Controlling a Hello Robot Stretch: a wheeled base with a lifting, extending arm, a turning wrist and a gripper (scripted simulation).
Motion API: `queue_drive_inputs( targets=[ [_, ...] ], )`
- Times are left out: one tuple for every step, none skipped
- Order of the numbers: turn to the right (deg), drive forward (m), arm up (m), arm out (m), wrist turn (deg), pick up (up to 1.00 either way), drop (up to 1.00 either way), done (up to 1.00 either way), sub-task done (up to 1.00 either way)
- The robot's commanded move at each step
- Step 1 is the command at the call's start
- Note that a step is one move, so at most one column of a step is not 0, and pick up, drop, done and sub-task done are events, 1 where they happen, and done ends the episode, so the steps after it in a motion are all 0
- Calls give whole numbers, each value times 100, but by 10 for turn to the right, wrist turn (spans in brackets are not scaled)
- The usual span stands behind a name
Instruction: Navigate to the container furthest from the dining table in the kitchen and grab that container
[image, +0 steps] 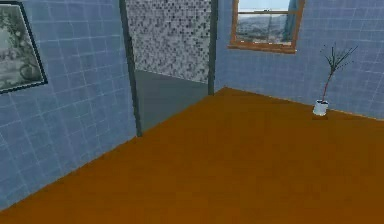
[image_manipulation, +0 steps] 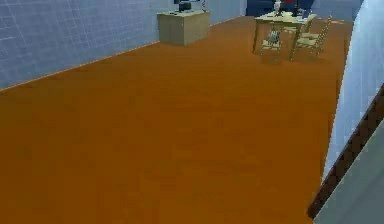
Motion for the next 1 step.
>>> queue_drive_inputs(
  targets=[
    [0, 100, 0, 0, 0, 0, 0, 0, 0]
  ],
)
